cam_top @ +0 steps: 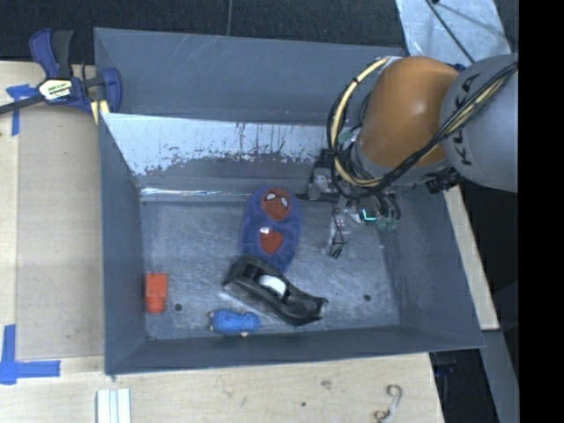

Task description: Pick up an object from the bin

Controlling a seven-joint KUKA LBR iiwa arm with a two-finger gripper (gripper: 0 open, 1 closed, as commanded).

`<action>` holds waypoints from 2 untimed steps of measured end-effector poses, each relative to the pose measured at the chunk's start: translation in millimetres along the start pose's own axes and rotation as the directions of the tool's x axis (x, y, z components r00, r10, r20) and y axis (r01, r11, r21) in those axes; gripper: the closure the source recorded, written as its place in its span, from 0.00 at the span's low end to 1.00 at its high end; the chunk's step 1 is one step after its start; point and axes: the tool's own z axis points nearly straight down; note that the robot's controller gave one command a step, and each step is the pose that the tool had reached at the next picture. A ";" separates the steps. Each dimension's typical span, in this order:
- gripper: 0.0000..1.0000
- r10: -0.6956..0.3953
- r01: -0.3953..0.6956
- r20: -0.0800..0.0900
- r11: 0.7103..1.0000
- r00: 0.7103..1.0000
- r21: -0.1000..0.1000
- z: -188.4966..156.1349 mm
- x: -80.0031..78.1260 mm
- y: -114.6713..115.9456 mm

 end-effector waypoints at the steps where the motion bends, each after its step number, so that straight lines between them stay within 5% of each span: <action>1: 0.00 0.129 -0.129 0.017 0.992 0.992 0.001 60.0 19.3 46.0; 2: 0.00 0.365 -0.365 -0.008 0.931 0.931 0.005 44.5 -26.1 35.8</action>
Offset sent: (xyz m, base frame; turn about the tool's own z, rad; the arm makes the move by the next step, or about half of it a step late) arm -0.0261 0.0562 -0.0727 0.1281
